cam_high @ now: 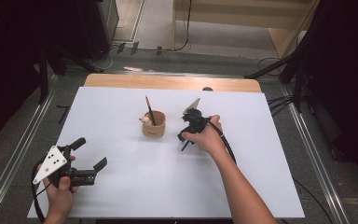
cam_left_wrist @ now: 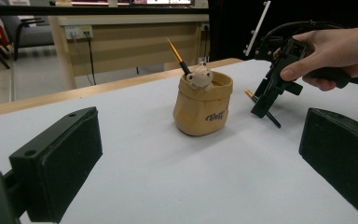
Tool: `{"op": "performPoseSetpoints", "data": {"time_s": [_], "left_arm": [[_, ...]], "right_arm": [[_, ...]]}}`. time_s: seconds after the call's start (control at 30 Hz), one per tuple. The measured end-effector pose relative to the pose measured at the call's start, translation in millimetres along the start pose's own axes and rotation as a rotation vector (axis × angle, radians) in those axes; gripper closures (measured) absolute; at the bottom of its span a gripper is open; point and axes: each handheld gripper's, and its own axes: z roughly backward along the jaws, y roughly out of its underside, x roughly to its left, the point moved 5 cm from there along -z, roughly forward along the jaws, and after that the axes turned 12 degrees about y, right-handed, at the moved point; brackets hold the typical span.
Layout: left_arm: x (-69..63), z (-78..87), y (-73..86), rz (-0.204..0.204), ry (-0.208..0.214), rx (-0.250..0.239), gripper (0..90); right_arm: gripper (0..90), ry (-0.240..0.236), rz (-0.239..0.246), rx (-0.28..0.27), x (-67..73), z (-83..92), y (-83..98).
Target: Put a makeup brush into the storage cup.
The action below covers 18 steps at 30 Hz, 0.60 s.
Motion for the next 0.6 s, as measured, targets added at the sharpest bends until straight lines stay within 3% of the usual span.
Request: {"op": "performPoseSetpoints", "data": {"time_s": [0.17,0.3,0.37,0.47,0.53,0.6], "left_arm": [[0.3,-1.2,1.0,0.006,0.007,0.006,0.0],[-0.2,-1.3,0.9,0.006,0.011,0.005,0.0],[-0.1,-1.3,1.4,0.008,0.013,0.007,0.0],[-0.4,-2.3,2.0,0.005,0.02,0.012,0.0],[-1.3,-3.5,2.1,0.004,0.025,0.013,0.0],[-2.2,-4.0,2.1,0.003,0.027,0.015,0.0]], "right_arm": [[15.8,0.005,-0.004,0.008,-1.8,1.1,-1.0],[25.3,0.009,-0.039,0.036,-3.2,3.5,-2.9],[35.2,0.014,-0.057,0.041,-6.6,4.7,-4.1],[58.3,0.019,-0.103,0.061,-14.0,6.9,-5.0],[73.6,0.021,-0.151,0.082,-20.3,6.7,-5.8],[82.9,0.019,-0.209,0.111,-25.2,6.1,-6.4]]}}
